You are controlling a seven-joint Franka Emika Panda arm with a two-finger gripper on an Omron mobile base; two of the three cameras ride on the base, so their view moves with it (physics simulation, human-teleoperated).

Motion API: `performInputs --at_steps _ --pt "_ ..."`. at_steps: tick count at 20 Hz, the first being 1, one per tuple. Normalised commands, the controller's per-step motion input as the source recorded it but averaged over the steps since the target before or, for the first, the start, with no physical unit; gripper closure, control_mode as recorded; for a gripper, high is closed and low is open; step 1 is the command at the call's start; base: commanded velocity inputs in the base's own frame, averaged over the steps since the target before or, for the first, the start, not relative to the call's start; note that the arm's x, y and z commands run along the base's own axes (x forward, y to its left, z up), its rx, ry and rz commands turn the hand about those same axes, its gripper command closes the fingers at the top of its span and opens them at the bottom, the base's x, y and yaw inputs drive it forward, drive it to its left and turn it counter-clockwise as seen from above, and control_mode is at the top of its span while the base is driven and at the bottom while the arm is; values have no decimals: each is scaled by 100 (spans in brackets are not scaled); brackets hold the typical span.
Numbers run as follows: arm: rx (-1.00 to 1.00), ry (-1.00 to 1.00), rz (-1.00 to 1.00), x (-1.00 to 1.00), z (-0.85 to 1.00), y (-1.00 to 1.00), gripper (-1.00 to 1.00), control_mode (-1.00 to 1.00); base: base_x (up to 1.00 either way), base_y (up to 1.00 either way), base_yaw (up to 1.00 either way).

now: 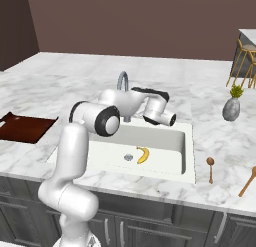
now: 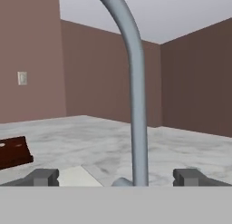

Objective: Pick up all produce items and place them in the sink. Turn on the sink faucet to wash them. Then turn the sink off and put them in the tray.

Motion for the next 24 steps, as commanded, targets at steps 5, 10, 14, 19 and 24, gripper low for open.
performInputs --at_steps 5,10,14,19,24 --pt "0 0 2 22 -9 0 -100 -100 0 0 0" --pt "0 0 1 19 -10 -2 -100 -100 0 0 0" --pt "0 0 0 19 -11 -4 -100 -100 0 0 0" --pt "0 0 0 22 -9 -4 -100 -100 0 0 0" --pt "0 0 0 23 -9 -3 -100 -100 0 0 0"
